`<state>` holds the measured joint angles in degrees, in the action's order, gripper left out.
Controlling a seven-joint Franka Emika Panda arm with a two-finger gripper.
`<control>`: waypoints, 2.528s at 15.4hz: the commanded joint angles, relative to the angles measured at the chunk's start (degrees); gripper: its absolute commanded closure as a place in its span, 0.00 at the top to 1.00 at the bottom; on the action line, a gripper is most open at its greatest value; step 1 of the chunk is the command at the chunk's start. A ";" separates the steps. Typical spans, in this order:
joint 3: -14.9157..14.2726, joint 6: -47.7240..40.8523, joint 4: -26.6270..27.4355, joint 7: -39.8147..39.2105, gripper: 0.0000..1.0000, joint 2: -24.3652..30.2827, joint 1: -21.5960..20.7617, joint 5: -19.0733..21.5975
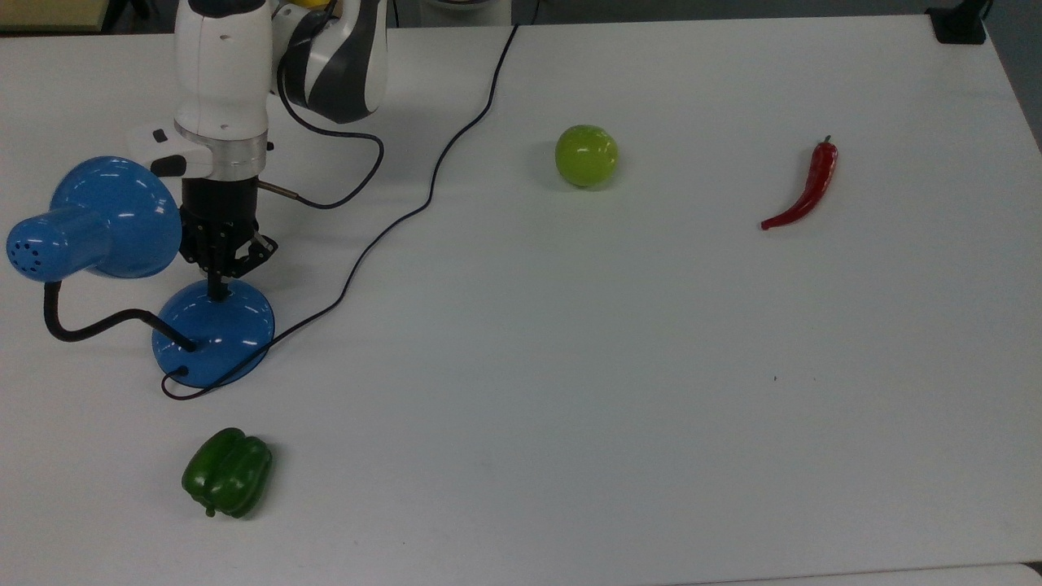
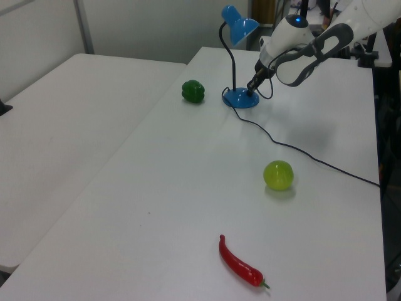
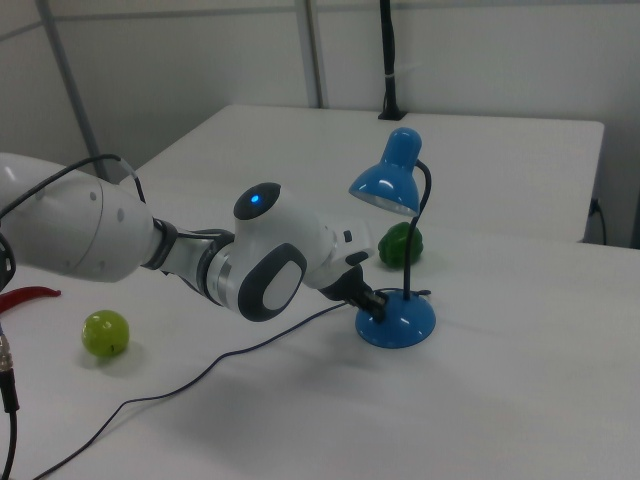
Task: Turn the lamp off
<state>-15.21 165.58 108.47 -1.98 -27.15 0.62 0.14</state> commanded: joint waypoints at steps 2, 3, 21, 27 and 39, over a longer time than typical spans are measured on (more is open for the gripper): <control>-0.17 0.09 3.85 -0.48 0.00 1.66 0.08 0.74; -0.17 0.01 4.29 -0.48 0.00 2.10 0.08 0.65; -0.35 -54.81 2.28 -7.26 1.00 29.77 -3.70 0.03; 0.44 -69.42 -10.36 4.15 1.00 32.07 -6.07 1.09; 14.68 -70.83 -15.40 5.17 1.00 29.26 -5.72 2.93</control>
<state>-1.37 95.58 94.04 7.71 3.56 -5.54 3.99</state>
